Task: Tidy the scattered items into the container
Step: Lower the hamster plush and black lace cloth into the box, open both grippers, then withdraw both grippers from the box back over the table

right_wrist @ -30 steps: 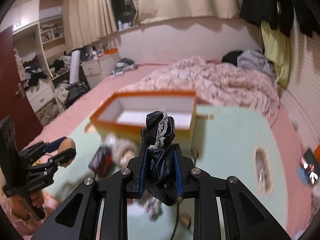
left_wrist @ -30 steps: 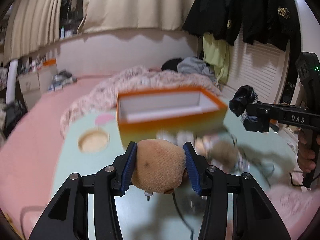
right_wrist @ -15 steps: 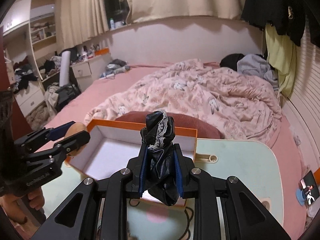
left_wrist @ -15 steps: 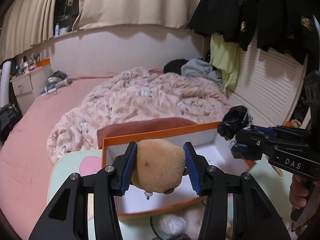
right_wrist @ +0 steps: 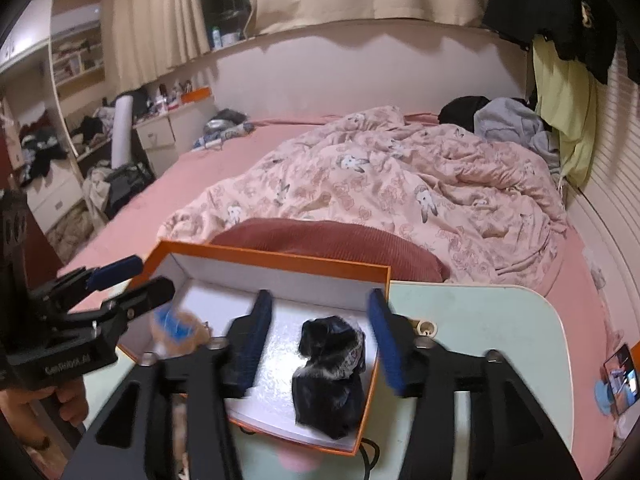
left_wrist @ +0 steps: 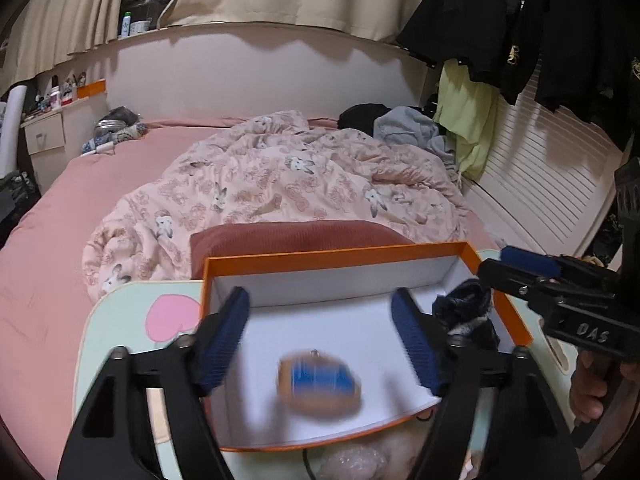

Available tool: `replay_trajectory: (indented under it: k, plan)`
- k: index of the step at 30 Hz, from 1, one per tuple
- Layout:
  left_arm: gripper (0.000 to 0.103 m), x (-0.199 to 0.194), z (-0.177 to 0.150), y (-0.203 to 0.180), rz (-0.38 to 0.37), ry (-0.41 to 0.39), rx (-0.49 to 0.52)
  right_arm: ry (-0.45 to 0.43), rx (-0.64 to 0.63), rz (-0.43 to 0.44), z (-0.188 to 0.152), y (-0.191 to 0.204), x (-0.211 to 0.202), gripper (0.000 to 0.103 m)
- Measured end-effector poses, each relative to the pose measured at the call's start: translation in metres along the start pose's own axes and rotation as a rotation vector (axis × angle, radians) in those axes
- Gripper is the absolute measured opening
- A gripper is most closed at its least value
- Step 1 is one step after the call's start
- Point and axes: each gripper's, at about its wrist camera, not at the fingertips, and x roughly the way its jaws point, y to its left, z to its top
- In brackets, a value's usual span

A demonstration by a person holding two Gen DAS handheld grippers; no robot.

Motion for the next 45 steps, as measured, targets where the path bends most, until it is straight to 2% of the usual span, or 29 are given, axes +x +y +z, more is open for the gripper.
replay_trajectory:
  k: [3, 7, 12, 16, 22, 24, 28, 29, 31, 33, 35, 37, 45]
  plan:
    - [0.075, -0.011, 0.001, 0.003, -0.01, -0.022, -0.015, -0.026, -0.003, -0.041, 0.001, 0.001, -0.012, 0.054]
    - [0.075, -0.039, -0.008, 0.003, -0.053, -0.044, -0.022, -0.049, -0.034, -0.045, -0.014, 0.01, -0.043, 0.054]
    - [0.075, -0.078, -0.046, -0.007, -0.057, -0.019, 0.068, -0.05, -0.089, -0.039, -0.062, 0.019, -0.083, 0.056]
    - [0.075, -0.098, -0.089, -0.001, -0.082, 0.034, 0.044, 0.015, -0.084, -0.012, -0.106, 0.014, -0.097, 0.062]
    - [0.075, -0.11, -0.142, 0.035, 0.085, 0.074, -0.086, 0.07, -0.032, -0.135, -0.147, -0.005, -0.092, 0.062]
    - [0.075, -0.107, -0.15, 0.041, 0.107, 0.093, -0.109, 0.107, -0.01, -0.163, -0.153, -0.012, -0.082, 0.062]
    - [0.075, -0.092, -0.158, 0.039, 0.126, 0.139, -0.084, 0.168, 0.014, -0.193, -0.161, -0.018, -0.067, 0.064]
    - [0.078, -0.088, -0.16, 0.039, 0.124, 0.156, -0.095, 0.166, 0.009, -0.219, -0.163, -0.018, -0.065, 0.068]
    - [0.084, -0.084, -0.163, 0.037, 0.151, 0.141, -0.094, 0.174, 0.034, -0.242, -0.166, -0.024, -0.063, 0.091]
    - [0.085, -0.083, -0.166, 0.033, 0.174, 0.128, -0.06, 0.181, 0.066, -0.267, -0.168, -0.033, -0.062, 0.103]
    - [0.093, -0.079, -0.171, 0.028, 0.21, 0.117, -0.012, 0.167, 0.084, -0.283, -0.17, -0.037, -0.064, 0.103]
    - [0.103, -0.077, -0.174, 0.026, 0.204, 0.104, -0.013, 0.158, 0.081, -0.289, -0.171, -0.037, -0.066, 0.103]
    - [0.103, -0.08, -0.176, 0.025, 0.211, 0.078, -0.016, 0.142, 0.065, -0.282, -0.171, -0.034, -0.065, 0.103]
